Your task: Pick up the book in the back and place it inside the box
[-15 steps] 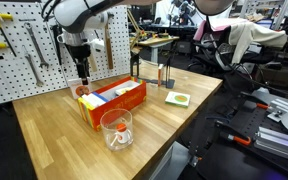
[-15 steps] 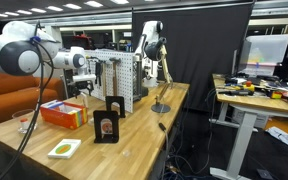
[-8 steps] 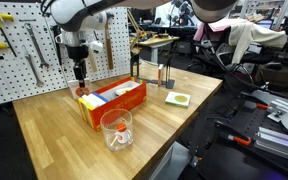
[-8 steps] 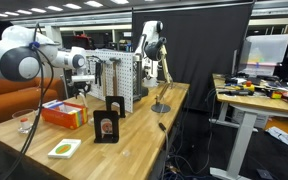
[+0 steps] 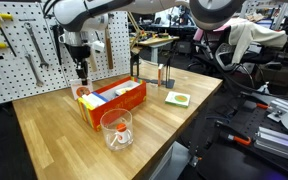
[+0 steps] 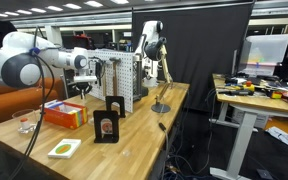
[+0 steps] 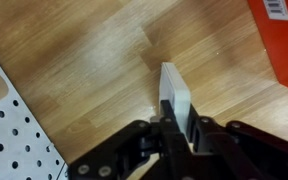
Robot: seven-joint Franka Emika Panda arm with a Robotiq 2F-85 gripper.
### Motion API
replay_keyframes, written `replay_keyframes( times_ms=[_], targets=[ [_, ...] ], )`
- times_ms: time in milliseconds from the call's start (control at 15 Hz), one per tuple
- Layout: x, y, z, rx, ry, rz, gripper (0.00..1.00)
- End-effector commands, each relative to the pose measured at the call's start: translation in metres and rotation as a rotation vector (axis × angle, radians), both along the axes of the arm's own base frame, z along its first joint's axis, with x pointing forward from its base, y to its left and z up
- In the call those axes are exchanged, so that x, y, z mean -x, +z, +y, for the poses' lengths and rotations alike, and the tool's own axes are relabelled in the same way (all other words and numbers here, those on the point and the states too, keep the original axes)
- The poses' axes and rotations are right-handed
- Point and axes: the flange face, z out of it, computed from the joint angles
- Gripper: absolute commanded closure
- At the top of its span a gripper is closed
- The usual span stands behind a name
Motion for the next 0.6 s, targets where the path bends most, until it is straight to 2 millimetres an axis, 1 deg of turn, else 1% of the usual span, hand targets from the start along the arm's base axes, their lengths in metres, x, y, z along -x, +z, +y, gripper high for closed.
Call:
replay_keyframes(
  times_ms=[0, 200, 333, 467, 533],
  targets=[
    [-0.001, 0.004, -0.002, -0.008, 0.006, -0.009, 0.96],
    [-0.005, 0.025, -0.001, -0.038, -0.019, -0.040, 0.96],
    [-0.010, 0.047, 0.001, -0.057, -0.021, -0.072, 0.96],
    [-0.010, 0.069, 0.002, -0.053, -0.010, -0.092, 0.96],
    [-0.010, 0.077, 0.002, -0.052, -0.006, -0.087, 0.96]
  ],
)
